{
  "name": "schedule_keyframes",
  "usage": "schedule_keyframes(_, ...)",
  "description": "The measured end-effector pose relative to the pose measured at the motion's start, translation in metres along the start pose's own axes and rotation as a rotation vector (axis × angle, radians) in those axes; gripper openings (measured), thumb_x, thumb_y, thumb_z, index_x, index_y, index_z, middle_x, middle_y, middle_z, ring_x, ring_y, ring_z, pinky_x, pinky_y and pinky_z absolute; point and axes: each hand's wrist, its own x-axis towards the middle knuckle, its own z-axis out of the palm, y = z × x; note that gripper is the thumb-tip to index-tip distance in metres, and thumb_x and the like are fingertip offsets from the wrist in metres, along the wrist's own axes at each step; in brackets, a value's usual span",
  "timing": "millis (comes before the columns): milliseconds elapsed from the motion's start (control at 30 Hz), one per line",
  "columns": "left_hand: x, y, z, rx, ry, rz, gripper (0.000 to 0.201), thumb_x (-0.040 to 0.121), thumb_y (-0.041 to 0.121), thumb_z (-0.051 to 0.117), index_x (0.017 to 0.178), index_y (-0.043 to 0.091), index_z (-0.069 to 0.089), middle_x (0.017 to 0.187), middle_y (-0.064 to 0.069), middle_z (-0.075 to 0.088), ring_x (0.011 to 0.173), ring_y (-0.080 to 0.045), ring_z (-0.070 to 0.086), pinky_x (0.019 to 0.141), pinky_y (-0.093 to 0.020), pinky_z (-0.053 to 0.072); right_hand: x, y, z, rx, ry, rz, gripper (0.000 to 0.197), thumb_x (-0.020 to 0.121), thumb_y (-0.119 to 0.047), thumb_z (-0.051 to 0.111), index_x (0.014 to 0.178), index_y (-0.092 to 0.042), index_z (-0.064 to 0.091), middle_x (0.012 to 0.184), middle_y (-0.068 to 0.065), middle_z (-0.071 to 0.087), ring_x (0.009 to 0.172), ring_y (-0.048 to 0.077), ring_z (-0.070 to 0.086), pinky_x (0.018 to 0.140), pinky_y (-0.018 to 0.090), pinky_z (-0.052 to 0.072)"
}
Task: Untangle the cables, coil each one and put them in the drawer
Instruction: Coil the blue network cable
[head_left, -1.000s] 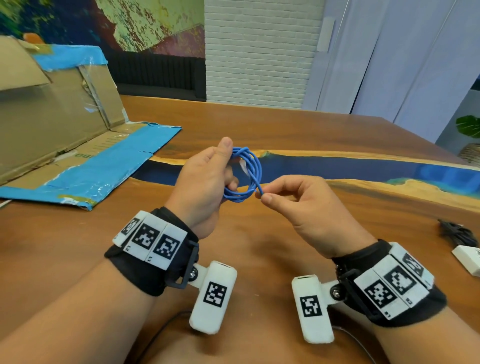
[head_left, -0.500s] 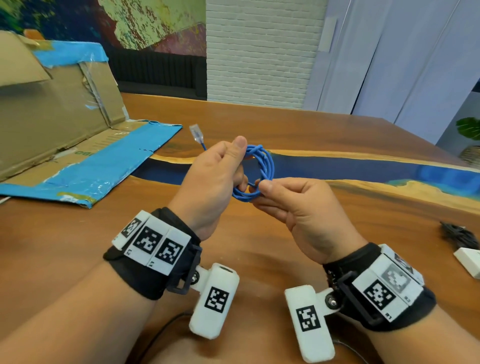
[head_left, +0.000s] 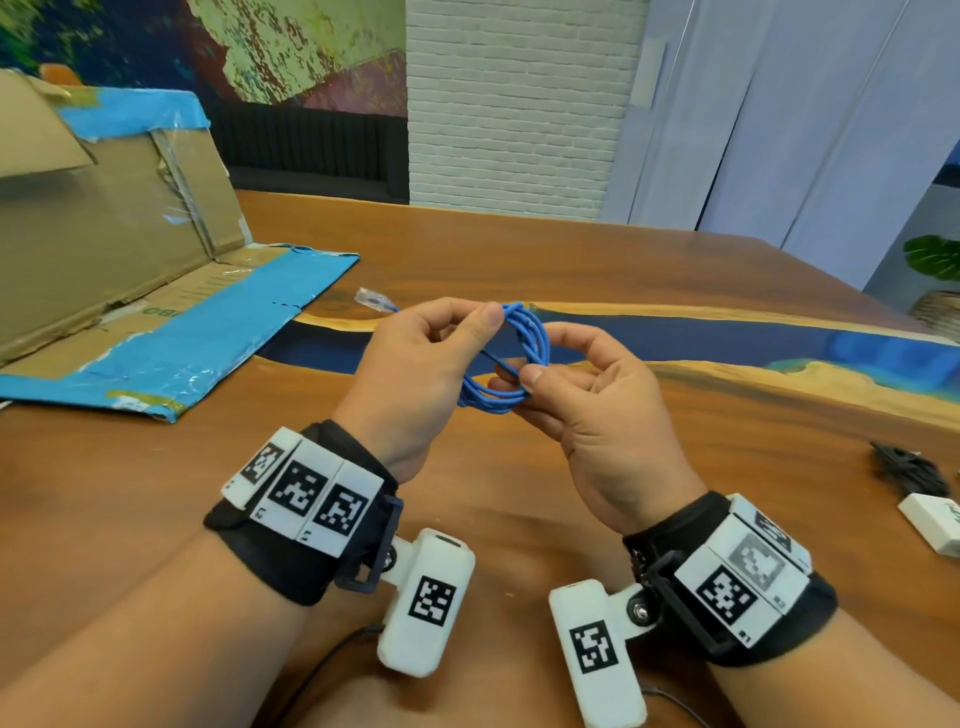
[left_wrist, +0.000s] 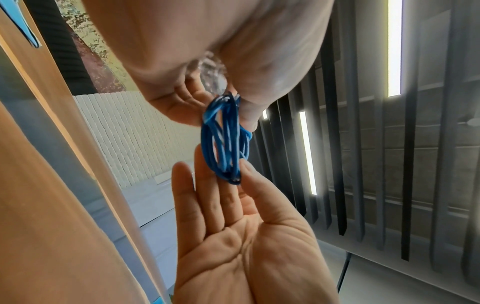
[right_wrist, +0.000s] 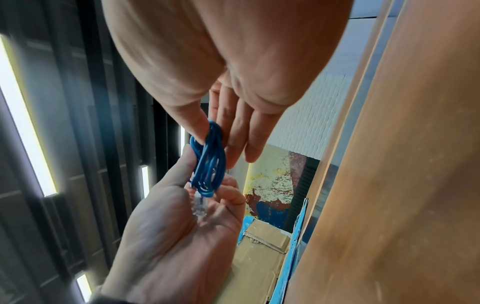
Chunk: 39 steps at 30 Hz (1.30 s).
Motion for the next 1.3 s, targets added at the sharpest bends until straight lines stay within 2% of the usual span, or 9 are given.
schedule_keyframes(200,-0.001,0.003,0.001,-0.033,0.008,-0.007,0.025,0.097,0.025,0.064,0.107,0.007,0.077,0.067,0.009,0.068,0.053,0.002,0.054,0.050,-0.007,0.037,0.001,-0.008,-0.005,0.060,-0.143,-0.099,0.043,0.087,-0.005,0.071,0.127,-0.014,0.056,0.083,0.010,0.075,0.086,0.027,0.073,0.085,0.035,0.056)
schedule_keyframes(300,-0.005,0.003,0.005,-0.005,-0.037,0.002,0.026,0.097,0.030,0.064,0.104,0.009,0.079,0.065,-0.011,0.057,0.045,-0.008,0.039,0.043,-0.015,0.033,0.001,-0.011,-0.009,0.148,-0.238,-0.057,0.040,0.088,0.000,0.057,0.126,-0.012,0.049,0.076,0.009,0.066,0.083,0.027,0.066,0.083,0.037,0.054)
schedule_keyframes(367,-0.006,0.003,0.007,-0.007,-0.029,-0.003,0.025,0.095,0.029,0.066,0.103,0.009,0.077,0.071,-0.011,0.057,0.043,-0.004,0.040,0.043,-0.013,0.032,0.001,-0.015,-0.012,0.165,-0.271,-0.032,0.040,0.089,0.001,0.054,0.126,-0.012,0.046,0.073,0.009,0.063,0.082,0.027,0.064,0.081,0.037,0.053)
schedule_keyframes(533,-0.003,0.002,0.005,-0.028,-0.016,-0.114,0.028,0.094,0.032,0.068,0.092,0.010,0.051,0.070,-0.015,0.047,0.041,-0.013,0.039,0.039,-0.022,0.029,0.000,-0.013,-0.012,0.069,-0.244,-0.053,0.044,0.088,-0.003,0.059,0.130,-0.015,0.049,0.075,0.008,0.068,0.078,0.024,0.066,0.080,0.035,0.053)
schedule_keyframes(733,-0.005,0.000,0.001,0.114,-0.096,-0.142,0.041,0.087,0.021,0.076,0.067,0.015,0.042,0.067,-0.015,0.052,0.056,-0.019,0.054,0.052,-0.030,0.044,0.001,-0.012,-0.012,-0.086,-0.212,-0.096,0.030,0.096,0.004,0.059,0.117,-0.016,0.055,0.078,0.005,0.072,0.074,0.018,0.066,0.074,0.028,0.053)
schedule_keyframes(933,-0.008,0.000,0.002,0.149,-0.135,-0.160,0.029,0.078,0.004,0.079,0.074,0.009,0.051,0.068,-0.011,0.059,0.062,-0.019,0.064,0.060,-0.031,0.054,-0.002,-0.015,-0.013,-0.196,-0.206,-0.114,0.031,0.097,0.007,0.056,0.116,-0.017,0.055,0.076,0.004,0.073,0.065,0.011,0.066,0.061,0.017,0.048)
schedule_keyframes(1067,-0.008,-0.005,0.003,0.176,-0.183,-0.205,0.011,0.082,0.002,0.077,0.089,0.003,0.068,0.093,-0.020,0.072,0.083,-0.030,0.072,0.083,-0.044,0.061,-0.003,-0.013,-0.010,-0.296,-0.200,-0.124,0.029,0.096,0.007,0.060,0.119,-0.010,0.056,0.075,0.011,0.071,0.059,0.007,0.062,0.057,0.013,0.045)
schedule_keyframes(1200,-0.010,-0.006,0.008,0.142,-0.094,-0.204,0.019,0.078,-0.003,0.073,0.092,0.007,0.065,0.104,-0.018,0.071,0.086,-0.033,0.074,0.091,-0.054,0.058,0.000,-0.011,-0.013,-0.316,-0.112,-0.136,0.028,0.097,0.004,0.060,0.118,-0.015,0.056,0.074,0.009,0.073,0.063,0.014,0.066,0.057,0.022,0.048)
schedule_keyframes(1300,-0.007,-0.004,0.006,0.085,-0.009,-0.190,0.030,0.080,-0.020,0.062,0.086,0.009,0.058,0.093,-0.017,0.066,0.073,-0.022,0.069,0.082,-0.046,0.059,0.003,-0.008,-0.015,-0.262,-0.031,-0.150,0.029,0.097,0.003,0.062,0.115,-0.020,0.057,0.080,0.015,0.075,0.072,0.023,0.068,0.061,0.032,0.053)
